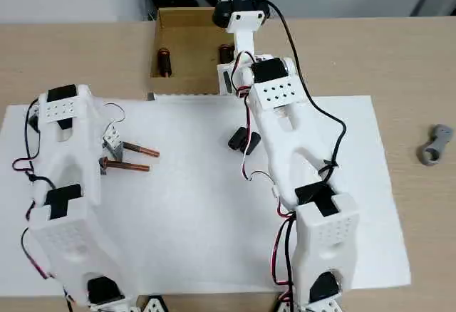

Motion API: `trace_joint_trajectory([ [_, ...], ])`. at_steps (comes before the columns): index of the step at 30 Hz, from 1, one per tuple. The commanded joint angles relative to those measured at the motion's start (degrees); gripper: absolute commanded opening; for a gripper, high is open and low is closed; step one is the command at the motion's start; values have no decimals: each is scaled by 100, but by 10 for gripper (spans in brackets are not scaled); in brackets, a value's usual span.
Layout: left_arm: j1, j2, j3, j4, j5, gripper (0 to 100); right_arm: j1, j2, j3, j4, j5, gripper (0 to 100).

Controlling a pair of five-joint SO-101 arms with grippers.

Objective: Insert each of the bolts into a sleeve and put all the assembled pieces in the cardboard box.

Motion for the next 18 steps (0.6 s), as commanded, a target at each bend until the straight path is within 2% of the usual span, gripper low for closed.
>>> trace_joint_trajectory([
  [1, 0, 193, 13, -62, 26, 133, 66, -435, -281, 13, -79, 177],
  [6, 0, 193, 13, -53, -18, 79, 66, -435, -281, 13, -79, 177],
  [12, 26, 193, -251, 0, -615, 8, 66, -435, -281, 13, -79, 177],
  [18, 35, 193, -892, 580, -1169, 5, 66, -444, -281, 22, -70, 177],
])
